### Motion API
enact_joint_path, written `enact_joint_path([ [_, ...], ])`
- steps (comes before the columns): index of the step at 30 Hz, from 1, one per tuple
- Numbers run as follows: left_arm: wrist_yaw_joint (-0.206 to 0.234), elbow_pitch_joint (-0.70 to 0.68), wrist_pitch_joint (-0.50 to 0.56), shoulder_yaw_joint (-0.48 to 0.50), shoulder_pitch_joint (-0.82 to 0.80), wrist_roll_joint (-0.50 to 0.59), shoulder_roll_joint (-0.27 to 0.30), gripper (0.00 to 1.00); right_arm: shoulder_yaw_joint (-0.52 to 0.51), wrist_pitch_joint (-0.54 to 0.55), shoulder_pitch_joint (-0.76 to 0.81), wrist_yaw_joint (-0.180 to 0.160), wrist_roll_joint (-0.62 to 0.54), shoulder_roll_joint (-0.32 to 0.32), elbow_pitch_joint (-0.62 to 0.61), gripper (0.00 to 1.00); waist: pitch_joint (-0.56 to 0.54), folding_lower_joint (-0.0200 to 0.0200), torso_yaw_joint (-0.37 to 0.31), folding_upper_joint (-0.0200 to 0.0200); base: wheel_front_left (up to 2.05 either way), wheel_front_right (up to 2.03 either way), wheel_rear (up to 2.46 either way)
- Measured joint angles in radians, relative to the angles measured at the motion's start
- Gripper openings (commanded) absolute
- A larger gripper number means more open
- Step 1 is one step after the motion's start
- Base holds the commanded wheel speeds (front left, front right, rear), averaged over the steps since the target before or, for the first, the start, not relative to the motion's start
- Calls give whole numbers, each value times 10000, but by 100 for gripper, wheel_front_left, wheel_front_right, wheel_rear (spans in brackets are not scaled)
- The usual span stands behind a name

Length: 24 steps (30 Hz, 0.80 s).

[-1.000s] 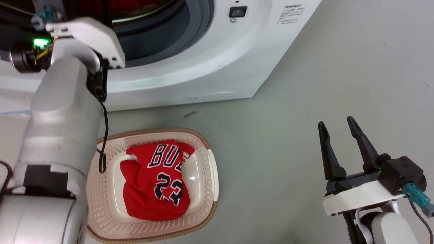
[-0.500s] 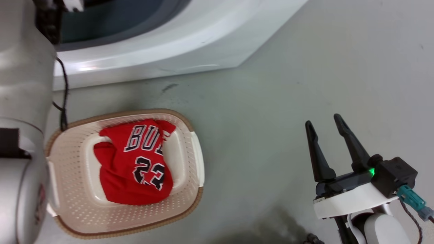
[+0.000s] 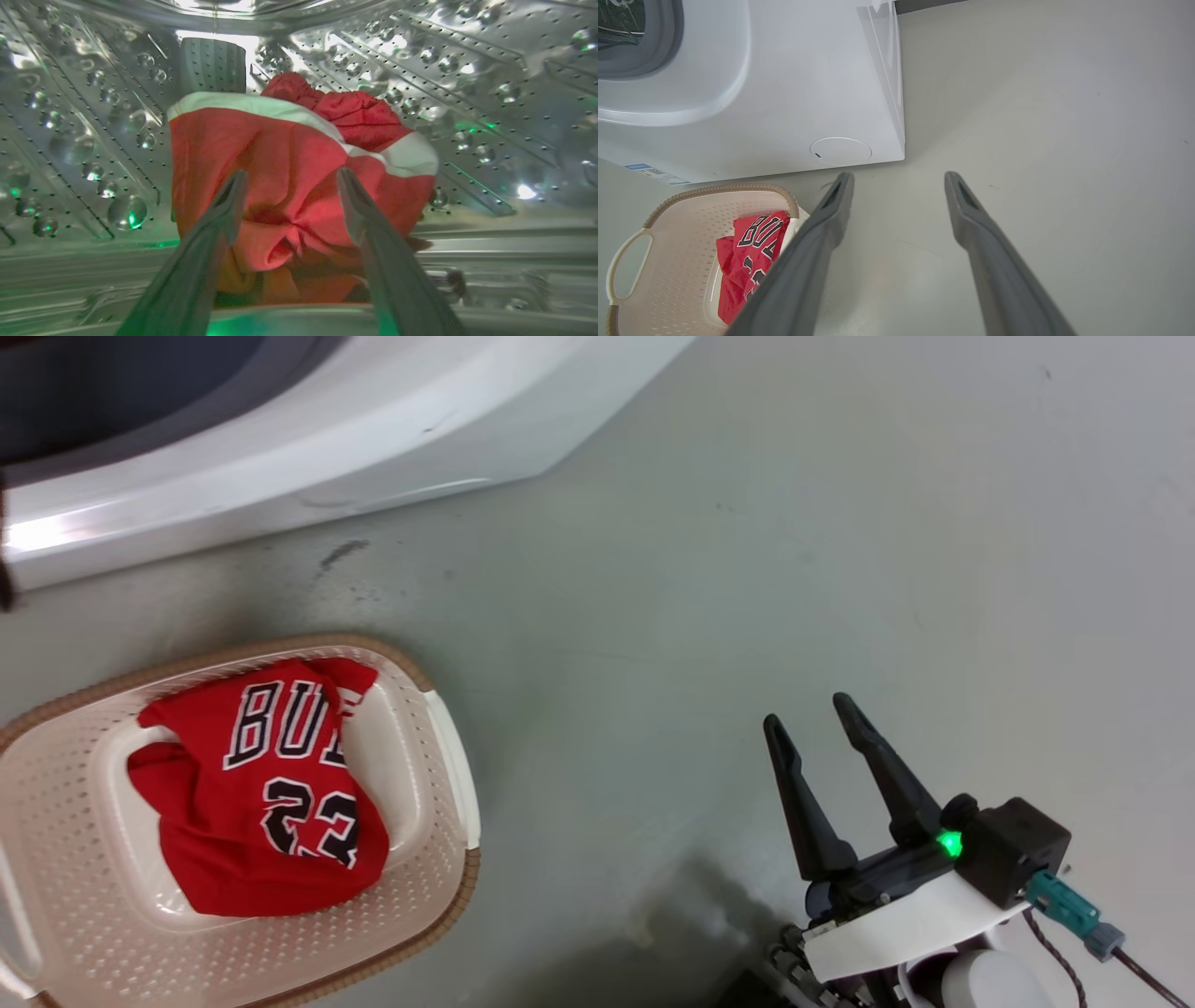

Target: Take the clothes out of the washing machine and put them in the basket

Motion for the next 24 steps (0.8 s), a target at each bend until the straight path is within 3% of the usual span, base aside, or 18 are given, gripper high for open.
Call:
enact_joint_path([
  [18,470,-153,1478,-278,-492,19,472,100,629,-339,-50,0,625,0,301,100,918,0,-637,0,0,0,0],
  [20,523,-205,1557,-267,-517,-54,493,0,635,-341,-52,0,637,0,320,100,959,0,-657,0,0,0,0],
  [24,723,-462,1269,-326,-426,-40,554,0,681,-357,-89,0,696,0,362,100,962,0,-687,0,0,0,0],
])
